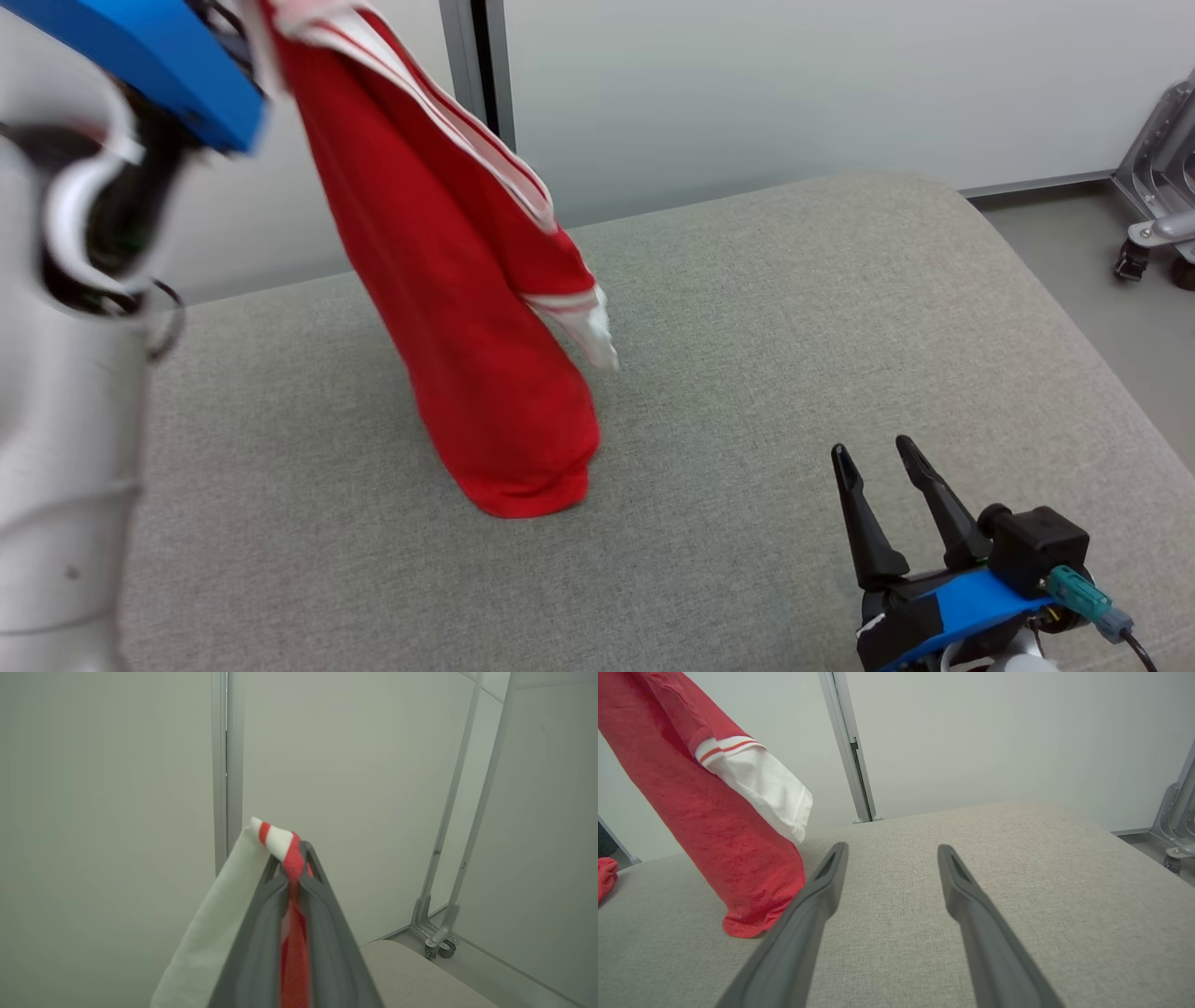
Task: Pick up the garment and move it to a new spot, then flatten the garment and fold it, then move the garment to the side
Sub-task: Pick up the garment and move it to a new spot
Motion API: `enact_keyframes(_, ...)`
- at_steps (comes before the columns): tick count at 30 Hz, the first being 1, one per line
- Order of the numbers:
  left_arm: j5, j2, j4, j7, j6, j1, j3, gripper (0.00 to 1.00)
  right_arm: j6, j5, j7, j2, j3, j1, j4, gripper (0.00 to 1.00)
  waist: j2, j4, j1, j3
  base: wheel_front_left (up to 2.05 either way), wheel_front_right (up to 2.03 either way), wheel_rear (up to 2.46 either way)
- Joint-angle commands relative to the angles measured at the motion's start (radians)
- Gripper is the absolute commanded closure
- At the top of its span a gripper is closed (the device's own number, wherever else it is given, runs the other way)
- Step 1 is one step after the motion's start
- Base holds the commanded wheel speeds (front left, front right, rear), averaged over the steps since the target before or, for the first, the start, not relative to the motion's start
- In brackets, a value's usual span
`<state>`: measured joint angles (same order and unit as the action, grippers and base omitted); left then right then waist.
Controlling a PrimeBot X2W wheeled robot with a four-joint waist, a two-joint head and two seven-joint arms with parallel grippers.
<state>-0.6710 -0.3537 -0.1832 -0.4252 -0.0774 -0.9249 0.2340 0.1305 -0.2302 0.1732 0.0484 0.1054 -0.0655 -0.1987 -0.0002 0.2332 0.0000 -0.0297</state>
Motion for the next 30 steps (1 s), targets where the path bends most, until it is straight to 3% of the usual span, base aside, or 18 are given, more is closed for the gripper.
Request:
enact_keyframes(1, -0.008, 0.011, -0.006, 0.002, -0.002, 0.034, 0.009, 1.00, 0.000, 0.000, 0.005, 0.004, -0.003, -0.008, 0.003, 0.00, 0.0002, 0.001, 0.0000, -0.004, 0.00, 0.00, 0.00)
enact_keyframes(7, 0.005, 0.110, -0.078, 0.061, -0.009, 0.221, 0.118, 1.00, 0.000, -0.011, 0.011, 0.004, -0.007, -0.019, 0.005, 0.00, 0.0002, -0.001, 0.0000, -0.034, 0.00, 0.00, 0.00)
enact_keyframes(15, 0.083, 0.226, -0.349, 0.239, 0.017, 0.421, 0.238, 1.00, 0.000, -0.014, 0.013, 0.004, 0.008, -0.043, -0.004, 0.00, 0.0002, -0.010, 0.0000, -0.066, 0.00, 0.00, 0.00)
enact_keyframes(16, 0.088, 0.237, -0.383, 0.262, 0.019, 0.430, 0.247, 0.88, 0.000, -0.015, 0.013, 0.004, 0.011, -0.047, -0.004, 0.00, 0.0002, -0.010, 0.0000, -0.069, 0.00, 0.00, 0.00)
enact_keyframes(17, 0.091, 0.247, -0.415, 0.283, 0.021, 0.437, 0.251, 0.64, 0.000, -0.015, 0.013, 0.004, 0.014, -0.050, -0.005, 0.00, 0.0002, -0.011, 0.0000, -0.071, 0.00, 0.00, 0.00)
enact_keyframes(18, 0.091, 0.255, -0.441, 0.302, 0.020, 0.441, 0.256, 0.52, 0.000, -0.015, 0.013, 0.004, 0.014, -0.051, -0.007, 0.00, 0.0002, -0.013, 0.0000, -0.072, 0.00, 0.00, 0.00)
enact_keyframes(19, 0.091, 0.261, -0.463, 0.321, 0.015, 0.440, 0.260, 0.02, 0.000, -0.014, 0.015, 0.004, 0.014, -0.051, -0.008, 0.00, 0.0002, -0.015, 0.0000, -0.072, 0.00, 0.00, 0.00)
enact_keyframes(26, 0.079, 0.281, -0.467, 0.507, 0.011, 0.431, 0.239, 0.00, 0.000, -0.002, 0.010, 0.004, -0.013, -0.032, -0.013, 0.00, 0.0002, -0.052, 0.0000, -0.057, 0.00, 0.00, 0.00)
enact_keyframes(30, 0.089, 0.250, -0.400, 0.615, 0.017, 0.495, 0.217, 0.00, 0.000, 0.006, 0.007, 0.004, -0.040, -0.019, -0.008, 0.00, 0.0002, -0.081, 0.0000, -0.041, 0.00, 0.00, 0.00)
